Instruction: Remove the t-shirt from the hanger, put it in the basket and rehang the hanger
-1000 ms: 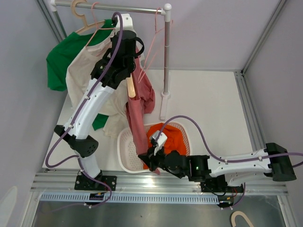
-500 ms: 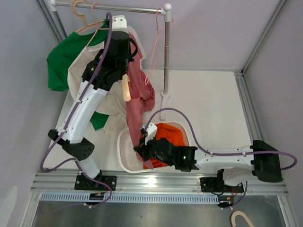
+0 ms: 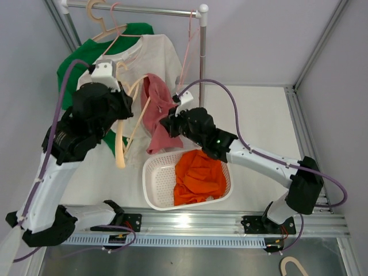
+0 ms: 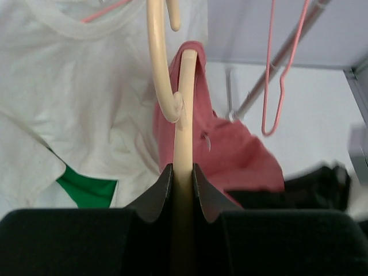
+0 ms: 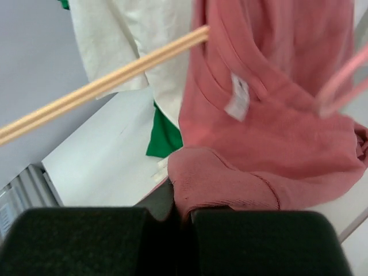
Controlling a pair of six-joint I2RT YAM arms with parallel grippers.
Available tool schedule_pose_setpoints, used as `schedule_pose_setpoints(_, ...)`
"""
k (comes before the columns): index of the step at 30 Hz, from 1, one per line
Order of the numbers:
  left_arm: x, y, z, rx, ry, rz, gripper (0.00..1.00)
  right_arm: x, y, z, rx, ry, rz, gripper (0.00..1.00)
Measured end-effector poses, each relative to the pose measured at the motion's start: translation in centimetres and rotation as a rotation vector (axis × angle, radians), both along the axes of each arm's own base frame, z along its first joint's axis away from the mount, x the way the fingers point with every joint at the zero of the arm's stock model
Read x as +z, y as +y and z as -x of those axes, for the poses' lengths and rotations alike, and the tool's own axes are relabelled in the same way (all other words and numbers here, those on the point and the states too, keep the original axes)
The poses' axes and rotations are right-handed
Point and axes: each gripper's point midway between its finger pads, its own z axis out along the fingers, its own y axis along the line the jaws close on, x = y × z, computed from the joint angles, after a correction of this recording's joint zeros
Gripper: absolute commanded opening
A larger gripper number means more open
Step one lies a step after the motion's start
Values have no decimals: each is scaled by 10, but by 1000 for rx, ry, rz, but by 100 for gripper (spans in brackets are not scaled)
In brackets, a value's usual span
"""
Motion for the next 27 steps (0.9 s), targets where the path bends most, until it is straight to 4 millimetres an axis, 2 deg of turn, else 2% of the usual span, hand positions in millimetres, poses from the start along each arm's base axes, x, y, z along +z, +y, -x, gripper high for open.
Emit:
schedule_pose_setpoints(2, -6, 3, 18, -44, 16, 11, 1, -4, 5, -13, -1, 2, 15, 0)
schedule_pose_setpoints(9, -7, 10, 76, -189, 66, 66, 1, -36, 27, -41, 17, 49, 77, 0)
schedule_pose_setpoints(13, -9, 27, 102, -196, 65, 69, 1, -48, 27, -43, 26, 71, 108, 0)
schedule_pose_setpoints(16, -5, 39, 111, -174, 43, 73, 1, -44, 27, -43, 28, 72, 110, 0)
schedule_pose_setpoints(20, -7, 49, 99, -93, 24, 45, 1, -32, 22, -34, 35, 71, 116, 0)
schedule_pose_setpoints(23, -10, 45, 76, -39, 33, 11, 1, -11, 14, -15, 57, 64, 129, 0)
schedule_pose_setpoints(24, -10, 41, 67, -32, 34, 7, 1, 3, 14, -8, 71, 50, 127, 0)
schedule_pose_setpoints(27, -12, 26, 42, -27, 38, -4, 1, 63, 15, 17, 116, -32, 86, 0)
